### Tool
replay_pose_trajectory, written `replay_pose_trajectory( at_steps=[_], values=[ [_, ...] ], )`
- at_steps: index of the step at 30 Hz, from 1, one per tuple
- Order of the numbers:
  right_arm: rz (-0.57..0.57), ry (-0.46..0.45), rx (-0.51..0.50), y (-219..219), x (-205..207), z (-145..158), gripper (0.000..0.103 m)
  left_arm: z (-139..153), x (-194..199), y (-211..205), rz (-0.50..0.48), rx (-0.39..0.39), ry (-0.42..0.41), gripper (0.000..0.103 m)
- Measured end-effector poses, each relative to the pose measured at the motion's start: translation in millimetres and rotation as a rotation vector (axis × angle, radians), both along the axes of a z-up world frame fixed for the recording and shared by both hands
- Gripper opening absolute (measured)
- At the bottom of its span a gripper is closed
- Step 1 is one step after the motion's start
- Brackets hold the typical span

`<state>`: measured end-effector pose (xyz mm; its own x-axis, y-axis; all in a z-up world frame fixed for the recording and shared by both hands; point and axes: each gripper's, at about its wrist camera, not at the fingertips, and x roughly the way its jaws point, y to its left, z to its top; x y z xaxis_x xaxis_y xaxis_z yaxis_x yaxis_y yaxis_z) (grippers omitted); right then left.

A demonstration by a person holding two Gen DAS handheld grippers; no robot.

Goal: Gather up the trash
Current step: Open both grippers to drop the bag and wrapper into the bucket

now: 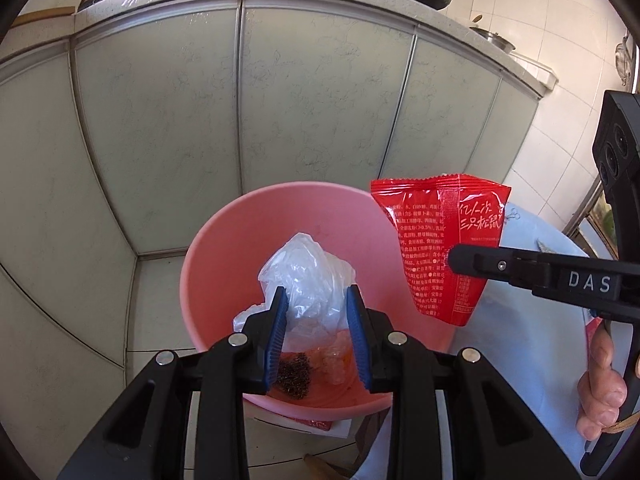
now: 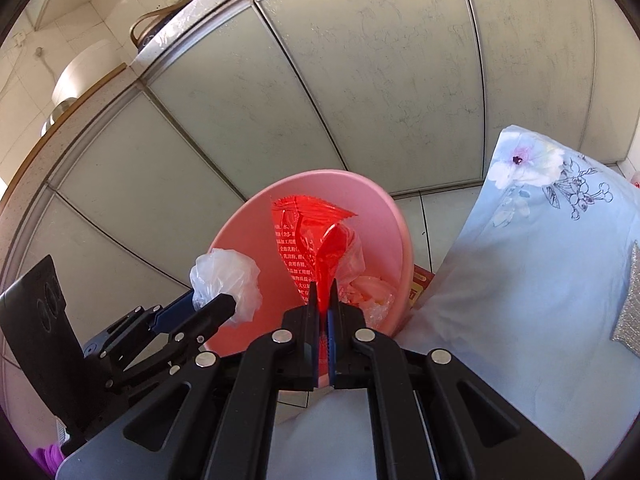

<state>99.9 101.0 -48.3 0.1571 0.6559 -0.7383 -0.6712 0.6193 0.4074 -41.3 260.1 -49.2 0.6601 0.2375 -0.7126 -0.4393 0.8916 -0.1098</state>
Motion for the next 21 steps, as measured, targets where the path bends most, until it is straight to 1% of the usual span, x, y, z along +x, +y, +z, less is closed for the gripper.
replay_pose_trajectory(
  at_steps=[7,9,11,13,15,21],
  values=[
    [0.014,0.019,-0.037,14.9,1.8,-8.0,0.005,-8.5,9.6,6.5,0.025,-0.013,0.026,0.035],
    [0.010,0.016,-0.046,16.6,1.5,-8.6,0.014,-8.5,10.2,9.3,0.038,-0.010,0.028,0.043],
    [0.004,0.021,-0.039,16.7,3.3,-8.4,0.030,-7.8,9.8,12.1,0.047,-0.009,0.027,0.048],
    [0.000,0.025,-0.033,17.2,4.8,-8.3,0.034,-7.6,9.6,14.9,0.058,-0.015,0.025,0.053],
    [0.005,0.019,-0.037,16.8,5.1,-7.0,0.034,-6.3,9.0,17.5,0.063,-0.023,0.017,0.060],
    [0.006,-0.008,-0.032,7.2,4.7,-0.6,0.034,-0.1,5.6,16.9,0.060,-0.017,0.002,0.063]
  ],
)
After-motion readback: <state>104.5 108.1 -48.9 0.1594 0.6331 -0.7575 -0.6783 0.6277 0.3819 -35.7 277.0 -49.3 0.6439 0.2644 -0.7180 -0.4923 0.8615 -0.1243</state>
